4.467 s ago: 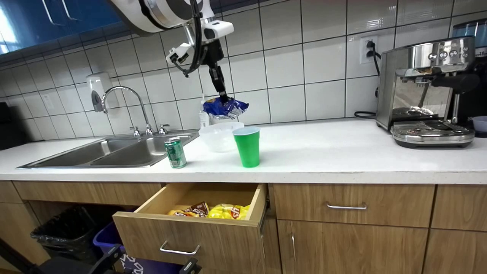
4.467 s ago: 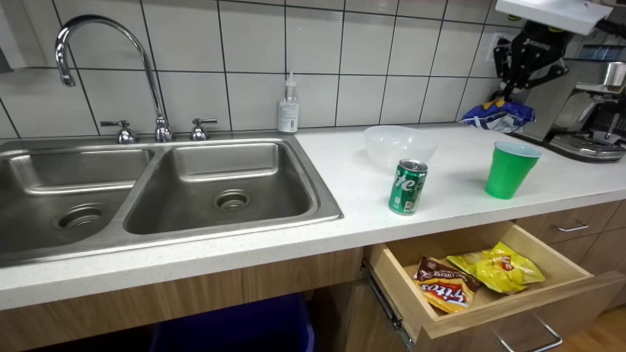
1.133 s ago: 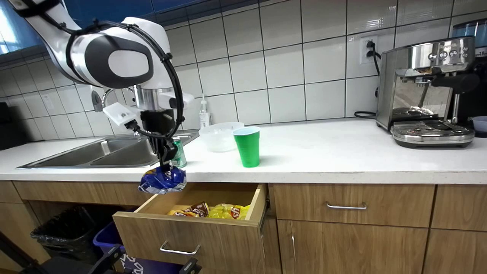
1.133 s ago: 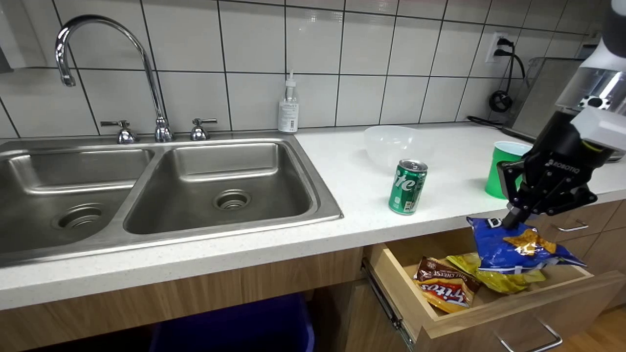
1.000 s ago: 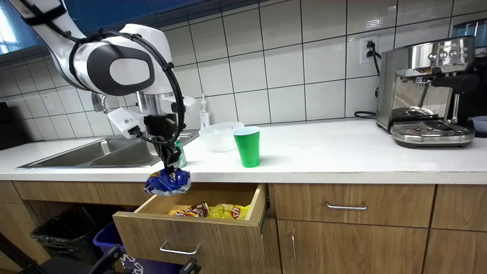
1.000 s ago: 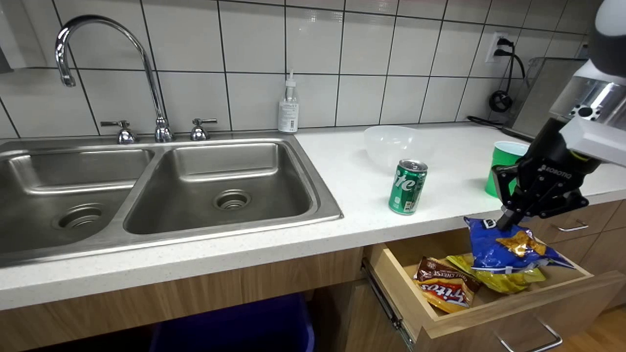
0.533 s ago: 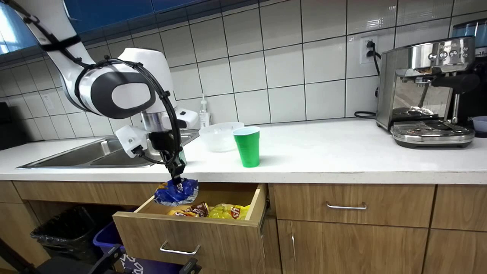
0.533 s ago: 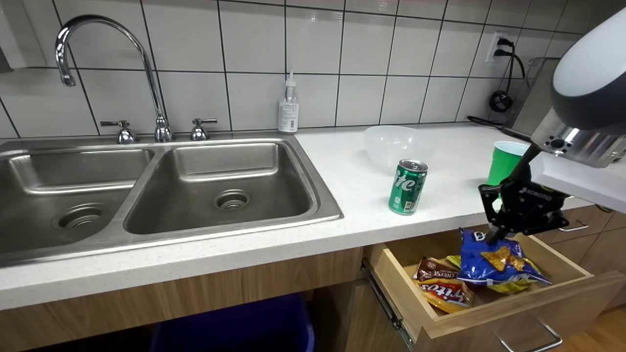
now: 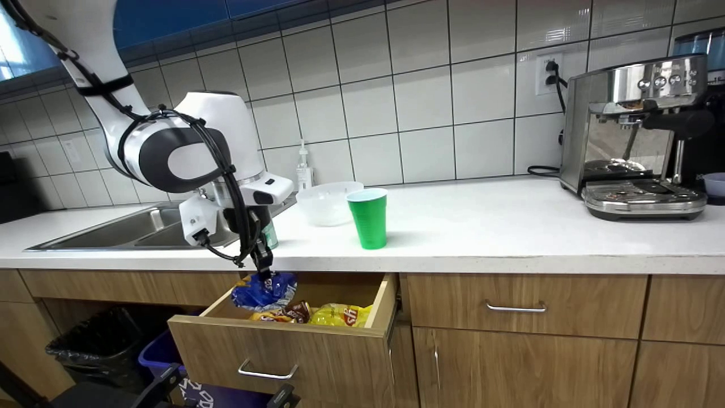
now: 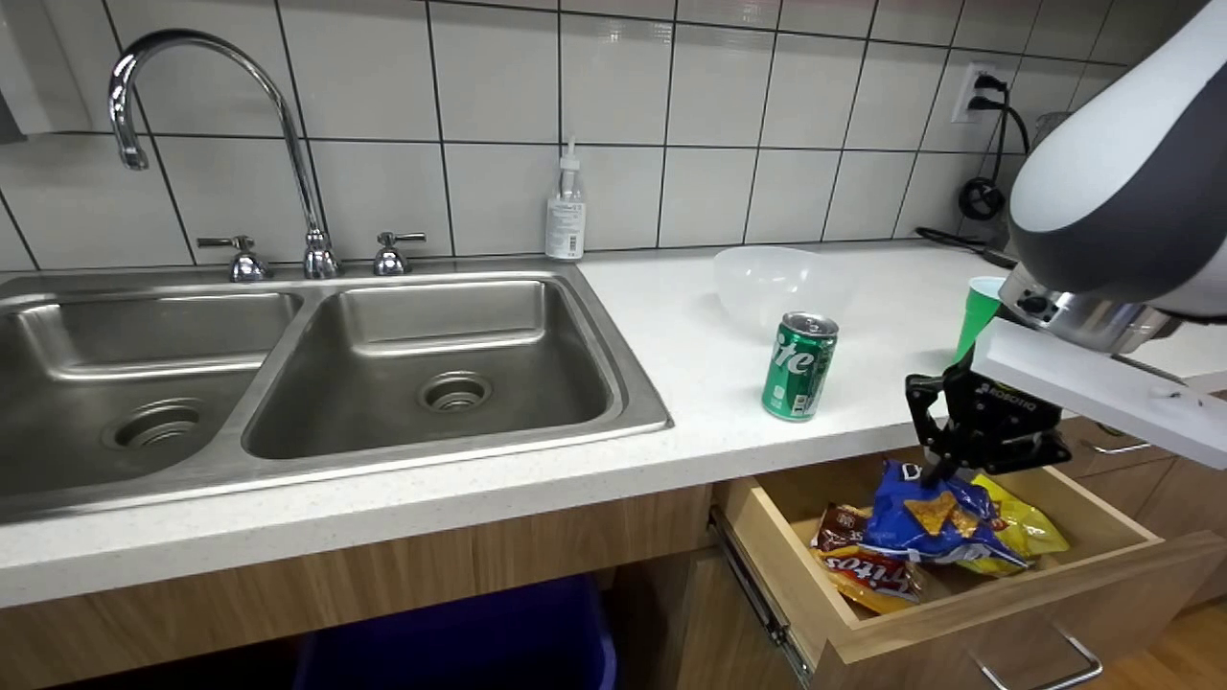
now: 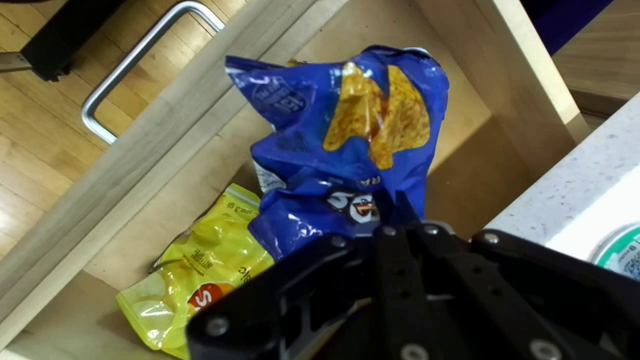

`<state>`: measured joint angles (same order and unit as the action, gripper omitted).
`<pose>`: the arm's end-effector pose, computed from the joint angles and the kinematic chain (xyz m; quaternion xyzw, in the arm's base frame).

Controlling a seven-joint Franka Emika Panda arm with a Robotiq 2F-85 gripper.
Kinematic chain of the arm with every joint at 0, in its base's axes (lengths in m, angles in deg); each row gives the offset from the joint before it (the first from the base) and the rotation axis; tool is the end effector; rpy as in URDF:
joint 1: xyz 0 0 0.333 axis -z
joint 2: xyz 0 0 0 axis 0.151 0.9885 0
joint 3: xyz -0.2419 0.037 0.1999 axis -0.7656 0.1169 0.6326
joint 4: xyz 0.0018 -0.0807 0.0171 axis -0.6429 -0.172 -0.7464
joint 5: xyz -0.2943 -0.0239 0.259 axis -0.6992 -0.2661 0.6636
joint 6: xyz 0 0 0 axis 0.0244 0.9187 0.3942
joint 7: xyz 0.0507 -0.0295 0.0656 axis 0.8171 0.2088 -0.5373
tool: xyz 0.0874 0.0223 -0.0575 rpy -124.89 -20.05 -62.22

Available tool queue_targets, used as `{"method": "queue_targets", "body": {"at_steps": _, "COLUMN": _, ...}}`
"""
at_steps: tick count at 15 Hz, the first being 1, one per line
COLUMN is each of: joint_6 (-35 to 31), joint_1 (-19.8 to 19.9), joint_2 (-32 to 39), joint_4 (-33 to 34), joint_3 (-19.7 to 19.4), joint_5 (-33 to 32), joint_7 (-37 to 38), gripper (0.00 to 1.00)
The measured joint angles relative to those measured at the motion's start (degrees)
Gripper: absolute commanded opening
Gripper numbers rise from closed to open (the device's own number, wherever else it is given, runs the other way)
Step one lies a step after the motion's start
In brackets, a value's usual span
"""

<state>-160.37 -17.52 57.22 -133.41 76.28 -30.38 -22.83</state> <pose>0.4051 0.0390 0.2006 -0.9474 0.3053 -0.0540 0.0792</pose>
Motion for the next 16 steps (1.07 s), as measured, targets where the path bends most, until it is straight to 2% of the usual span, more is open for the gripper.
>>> {"method": "queue_targets", "body": {"at_steps": 16, "joint_6": -6.42, "joint_1": -1.89, "joint_2": 9.08, "joint_4": 5.41, "joint_3": 1.46, "joint_5": 3.47, "joint_7": 6.19, "gripper": 0.00}}
